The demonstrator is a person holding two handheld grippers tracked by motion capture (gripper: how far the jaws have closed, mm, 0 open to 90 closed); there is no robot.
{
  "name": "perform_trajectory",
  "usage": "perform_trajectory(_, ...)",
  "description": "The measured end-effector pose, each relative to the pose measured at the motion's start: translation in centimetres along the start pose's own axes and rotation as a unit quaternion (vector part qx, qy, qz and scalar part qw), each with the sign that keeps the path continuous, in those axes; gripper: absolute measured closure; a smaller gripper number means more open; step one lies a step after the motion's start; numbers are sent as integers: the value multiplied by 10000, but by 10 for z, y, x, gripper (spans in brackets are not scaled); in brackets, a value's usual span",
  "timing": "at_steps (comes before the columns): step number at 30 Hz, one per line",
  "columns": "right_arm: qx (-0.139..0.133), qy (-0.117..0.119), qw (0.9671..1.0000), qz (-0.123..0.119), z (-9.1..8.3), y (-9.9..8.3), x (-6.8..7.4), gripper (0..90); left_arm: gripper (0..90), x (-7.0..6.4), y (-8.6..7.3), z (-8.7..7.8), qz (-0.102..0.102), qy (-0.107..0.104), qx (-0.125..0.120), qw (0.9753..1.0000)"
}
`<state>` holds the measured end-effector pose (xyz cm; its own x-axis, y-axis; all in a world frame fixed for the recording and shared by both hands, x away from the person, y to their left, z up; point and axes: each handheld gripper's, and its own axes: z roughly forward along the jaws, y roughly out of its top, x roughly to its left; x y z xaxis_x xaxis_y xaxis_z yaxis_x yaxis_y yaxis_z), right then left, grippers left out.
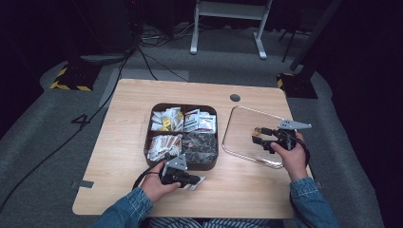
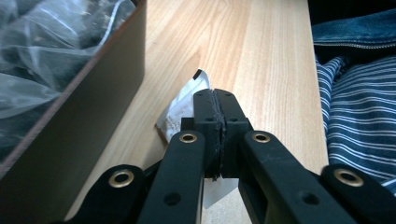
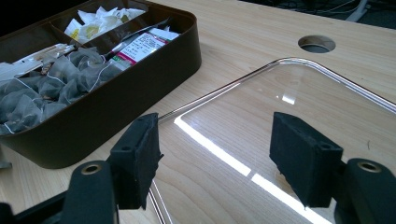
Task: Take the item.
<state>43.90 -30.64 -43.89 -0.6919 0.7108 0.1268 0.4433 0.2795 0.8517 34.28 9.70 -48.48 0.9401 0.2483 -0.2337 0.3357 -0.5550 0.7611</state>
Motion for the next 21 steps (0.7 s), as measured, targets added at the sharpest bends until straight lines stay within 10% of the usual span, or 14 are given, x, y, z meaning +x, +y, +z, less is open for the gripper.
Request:
perform_trajectory(10,9,-8,10000,-17,0,0,0,341,607,-4,1,0,-84,-103,-142,9998)
perform_trajectory(21,25,12,10000,-3,2,0,-1,337,488,-9,11,-32,-143,515,-611,9967)
